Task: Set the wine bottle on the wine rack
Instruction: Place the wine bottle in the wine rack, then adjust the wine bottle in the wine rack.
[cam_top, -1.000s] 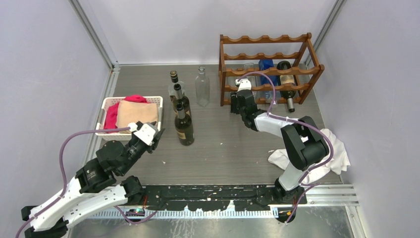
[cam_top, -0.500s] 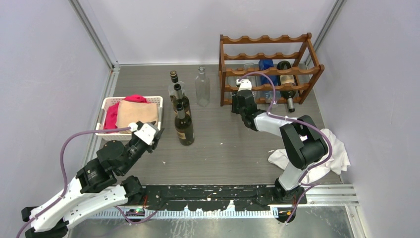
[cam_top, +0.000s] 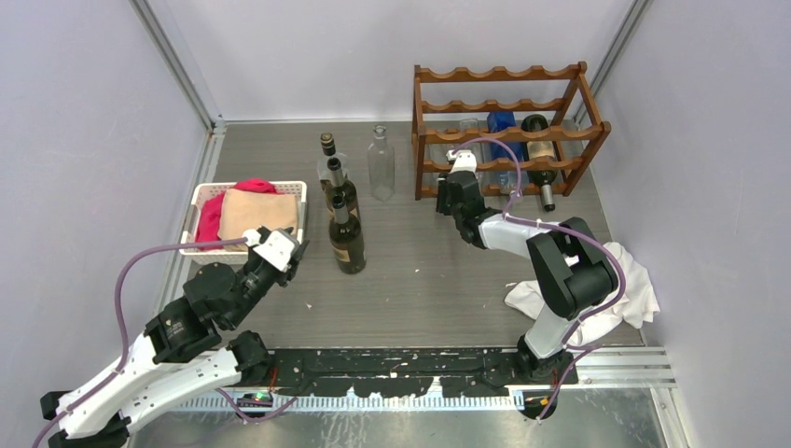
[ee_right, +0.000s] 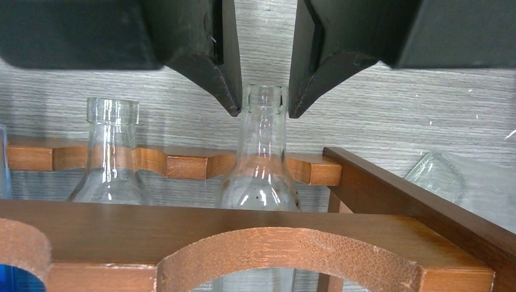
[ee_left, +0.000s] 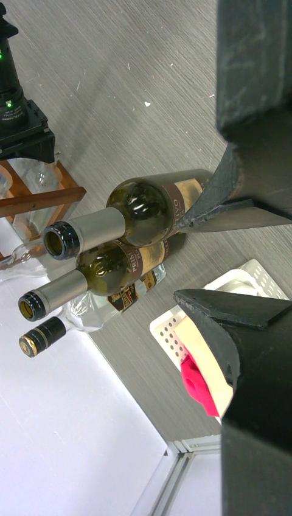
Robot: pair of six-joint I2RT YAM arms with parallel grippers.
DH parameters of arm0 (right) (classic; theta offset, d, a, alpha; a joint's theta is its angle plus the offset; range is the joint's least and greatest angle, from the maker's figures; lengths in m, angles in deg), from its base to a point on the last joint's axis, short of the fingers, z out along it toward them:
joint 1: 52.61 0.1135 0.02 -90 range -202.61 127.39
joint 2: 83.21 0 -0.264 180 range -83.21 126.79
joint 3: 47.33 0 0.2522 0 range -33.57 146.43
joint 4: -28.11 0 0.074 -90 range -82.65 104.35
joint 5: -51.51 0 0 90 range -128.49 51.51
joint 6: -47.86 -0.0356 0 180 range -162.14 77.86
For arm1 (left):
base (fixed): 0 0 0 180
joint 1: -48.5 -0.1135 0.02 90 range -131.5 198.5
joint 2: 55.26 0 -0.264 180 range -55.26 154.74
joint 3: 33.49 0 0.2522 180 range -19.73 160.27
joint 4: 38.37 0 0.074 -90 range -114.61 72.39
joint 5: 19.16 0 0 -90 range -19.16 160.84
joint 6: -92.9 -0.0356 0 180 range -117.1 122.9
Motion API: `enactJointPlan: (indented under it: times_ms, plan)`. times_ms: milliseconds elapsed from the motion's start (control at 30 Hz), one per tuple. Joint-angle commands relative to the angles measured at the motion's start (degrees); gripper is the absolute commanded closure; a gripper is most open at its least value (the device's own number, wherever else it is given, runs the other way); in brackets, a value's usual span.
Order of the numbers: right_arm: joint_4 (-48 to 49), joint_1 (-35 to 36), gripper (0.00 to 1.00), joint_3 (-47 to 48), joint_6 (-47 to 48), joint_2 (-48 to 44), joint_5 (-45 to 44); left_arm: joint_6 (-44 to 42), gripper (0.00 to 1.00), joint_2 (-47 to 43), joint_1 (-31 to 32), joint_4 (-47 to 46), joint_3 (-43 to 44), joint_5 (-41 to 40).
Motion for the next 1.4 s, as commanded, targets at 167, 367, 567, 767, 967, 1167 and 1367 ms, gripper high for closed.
enactJointPlan:
  times_ms: [167,367,567,767,967,1167,1367]
  plan:
    - [-1.45,-1.28,0.02,1.36,1.46,-1.60,-1.57,0.04,0.60,0.24,-1.20,-3.93,0.34,1.98]
    - [-7.98,-1.86,0.00,-0.09,4.65,-10.80,1.08,3.63,0.54,-1.24,-1.16,-4.80,1.70,6.03]
    - [-36.23,-1.93,0.00,7.56,13.82,-25.33,16.49,13.36,0.16,1.18,-1.18,-9.16,3.86,15.23]
    - [-71.71,-11.85,0.00,33.83,15.09,-24.51,51.73,27.03,0.01,13.65,-1.09,-16.24,7.79,24.18]
    - [-59.84,-16.56,0.00,43.69,-5.29,-25.33,56.85,35.78,0.00,26.91,0.70,-35.38,9.24,23.29]
    - [-51.81,-16.51,0.00,48.24,-23.13,-28.03,53.82,36.00,0.00,44.22,7.91,-42.93,16.77,13.69]
    - [-74.53,-19.76,0.00,65.97,-4.75,-23.95,42.07,38.24,0.00,58.59,11.59,-35.74,26.27,-5.44]
